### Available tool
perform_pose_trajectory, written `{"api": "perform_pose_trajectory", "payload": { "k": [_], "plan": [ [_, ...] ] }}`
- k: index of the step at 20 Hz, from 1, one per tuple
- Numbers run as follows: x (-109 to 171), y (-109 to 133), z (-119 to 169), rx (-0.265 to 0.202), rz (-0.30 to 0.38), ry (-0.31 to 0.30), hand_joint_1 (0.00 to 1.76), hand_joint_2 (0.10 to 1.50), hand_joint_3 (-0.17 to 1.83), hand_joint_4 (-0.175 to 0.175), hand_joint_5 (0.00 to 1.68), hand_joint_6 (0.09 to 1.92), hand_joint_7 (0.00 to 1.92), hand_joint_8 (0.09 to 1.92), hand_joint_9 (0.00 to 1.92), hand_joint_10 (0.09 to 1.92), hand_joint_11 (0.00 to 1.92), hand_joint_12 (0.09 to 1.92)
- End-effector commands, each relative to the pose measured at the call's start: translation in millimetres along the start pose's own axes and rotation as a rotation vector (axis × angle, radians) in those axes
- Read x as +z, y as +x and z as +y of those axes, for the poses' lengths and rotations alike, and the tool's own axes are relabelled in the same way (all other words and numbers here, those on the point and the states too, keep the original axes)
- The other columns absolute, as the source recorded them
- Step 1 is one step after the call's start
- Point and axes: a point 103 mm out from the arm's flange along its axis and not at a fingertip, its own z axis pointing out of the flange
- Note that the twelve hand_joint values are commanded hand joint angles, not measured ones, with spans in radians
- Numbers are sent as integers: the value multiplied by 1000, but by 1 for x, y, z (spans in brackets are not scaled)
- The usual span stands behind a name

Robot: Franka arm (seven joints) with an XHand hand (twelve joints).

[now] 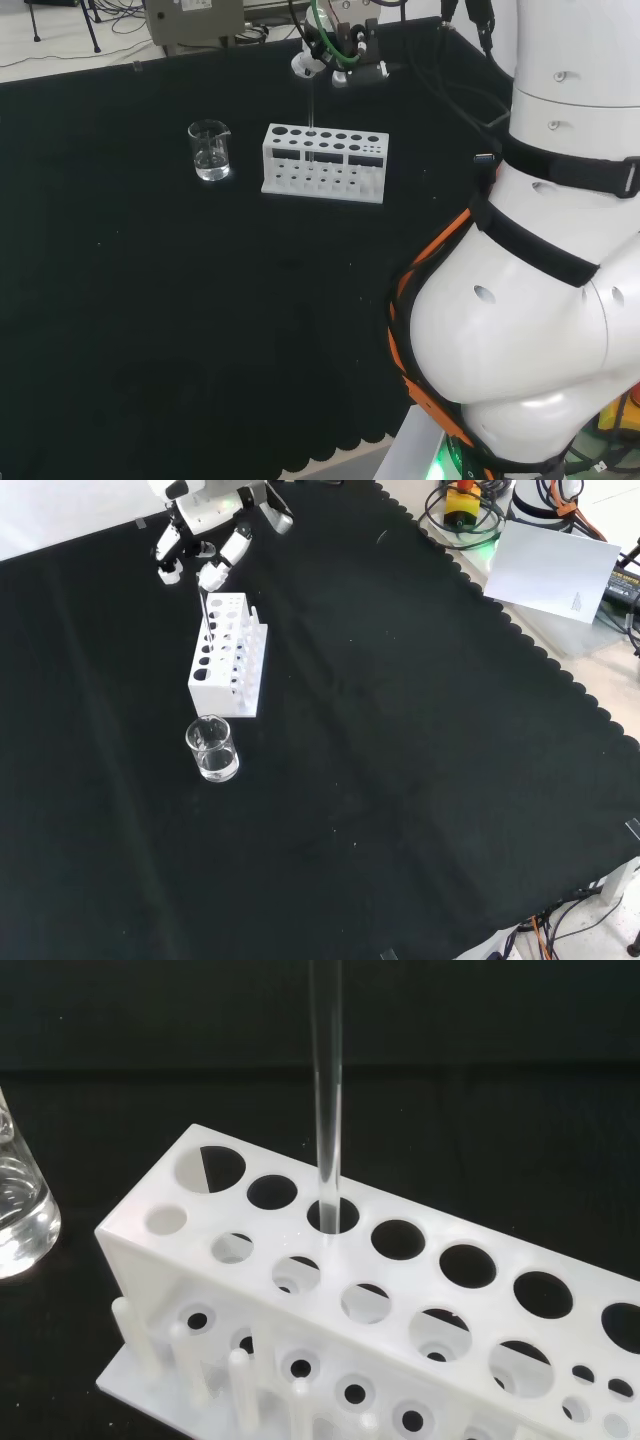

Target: Take the glass rod from the white test tube rack.

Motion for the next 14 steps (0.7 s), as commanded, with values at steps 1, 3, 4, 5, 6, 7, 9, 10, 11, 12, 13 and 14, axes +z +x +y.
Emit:
{"api": "perform_pose_trajectory", "payload": {
  "k": [1, 3, 4, 5, 6, 7, 9, 10, 11, 12, 13, 14],
  "plan": [
    [3, 5, 2, -7, -7, -20, 838, 1149, -175, -175, 617, 864, 945, 1116, 1526, 1046, 1594, 960],
    [4, 11, 3, -13, -16, -34, 880, 1146, -175, -175, 694, 847, 990, 1091, 1577, 987, 1655, 924],
    [4, 14, 3, -16, -18, -42, 904, 1144, -175, -175, 734, 834, 1020, 1072, 1607, 951, 1685, 901],
    [3, 16, 3, -19, -16, -52, 925, 1142, -175, -175, 764, 820, 1044, 1055, 1633, 917, 1713, 875],
    [1, 18, 2, -24, -12, -63, 951, 1139, -175, -175, 797, 805, 1073, 1034, 1656, 881, 1743, 846],
    [0, 19, 2, -27, -8, -73, 981, 1134, -175, -175, 833, 785, 1100, 1013, 1677, 844, 1770, 816],
    [-2, 23, 1, -33, -6, -100, 1047, 1126, -175, -175, 900, 743, 1150, 974, 1709, 777, 1832, 738],
    [-4, 25, 1, -36, -5, -113, 1094, 1127, -147, -175, 952, 802, 1175, 961, 1722, 753, 1863, 696],
    [-5, 27, 0, -40, 0, -127, 1129, 1121, -112, -175, 993, 846, 1194, 953, 1728, 736, 1875, 641],
    [-6, 29, 0, -40, 6, -139, 1187, 1114, -75, -175, 987, 831, 1168, 989, 1723, 728, 1851, 588],
    [-8, 31, 0, -38, 11, -154, 1229, 1106, -48, -175, 983, 799, 1146, 1018, 1714, 727, 1812, 547],
    [-9, 34, -1, -36, 17, -174, 1256, 1096, -32, -175, 1004, 738, 1136, 1033, 1698, 735, 1761, 516]
  ]
}}
